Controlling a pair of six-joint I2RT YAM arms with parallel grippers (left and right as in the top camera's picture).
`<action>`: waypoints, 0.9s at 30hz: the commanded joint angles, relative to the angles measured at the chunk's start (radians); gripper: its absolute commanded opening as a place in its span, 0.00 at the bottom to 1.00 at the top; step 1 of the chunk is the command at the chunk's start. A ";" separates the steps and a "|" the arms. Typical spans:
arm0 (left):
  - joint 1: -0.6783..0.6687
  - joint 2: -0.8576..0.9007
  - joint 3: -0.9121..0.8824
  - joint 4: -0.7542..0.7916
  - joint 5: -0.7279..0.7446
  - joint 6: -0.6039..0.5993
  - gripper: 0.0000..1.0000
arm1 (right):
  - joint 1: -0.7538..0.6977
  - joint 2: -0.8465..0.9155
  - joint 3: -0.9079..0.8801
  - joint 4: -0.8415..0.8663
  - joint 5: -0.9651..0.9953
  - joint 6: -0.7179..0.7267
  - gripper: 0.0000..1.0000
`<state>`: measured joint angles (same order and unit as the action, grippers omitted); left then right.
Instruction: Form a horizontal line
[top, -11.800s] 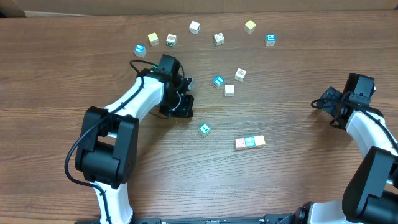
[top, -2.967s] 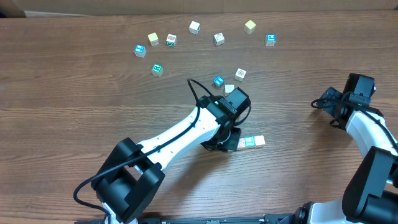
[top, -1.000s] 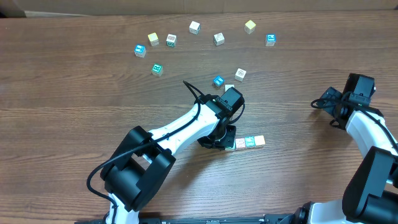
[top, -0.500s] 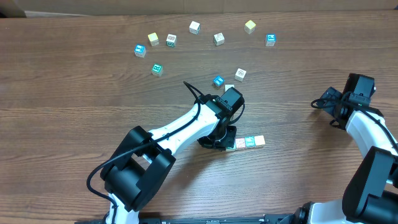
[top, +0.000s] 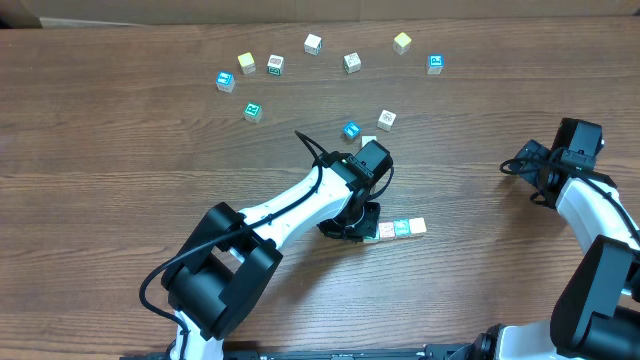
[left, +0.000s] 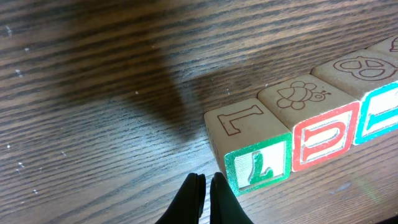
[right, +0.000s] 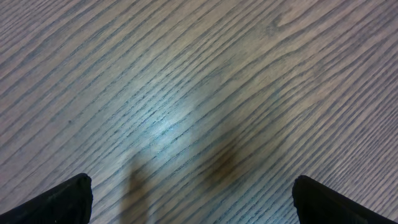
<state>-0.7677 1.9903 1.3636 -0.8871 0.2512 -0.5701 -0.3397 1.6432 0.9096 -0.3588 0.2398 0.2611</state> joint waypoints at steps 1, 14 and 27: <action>0.003 0.004 -0.002 -0.003 0.013 0.005 0.04 | -0.002 0.001 0.006 0.006 0.003 0.003 1.00; 0.002 0.004 -0.002 -0.019 0.011 0.005 0.04 | -0.002 0.001 0.006 0.006 0.003 0.003 1.00; 0.002 0.004 -0.002 -0.020 0.021 0.006 0.04 | -0.002 0.001 0.006 0.006 0.003 0.003 1.00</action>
<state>-0.7677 1.9903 1.3636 -0.9092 0.2520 -0.5701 -0.3397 1.6432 0.9096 -0.3592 0.2398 0.2619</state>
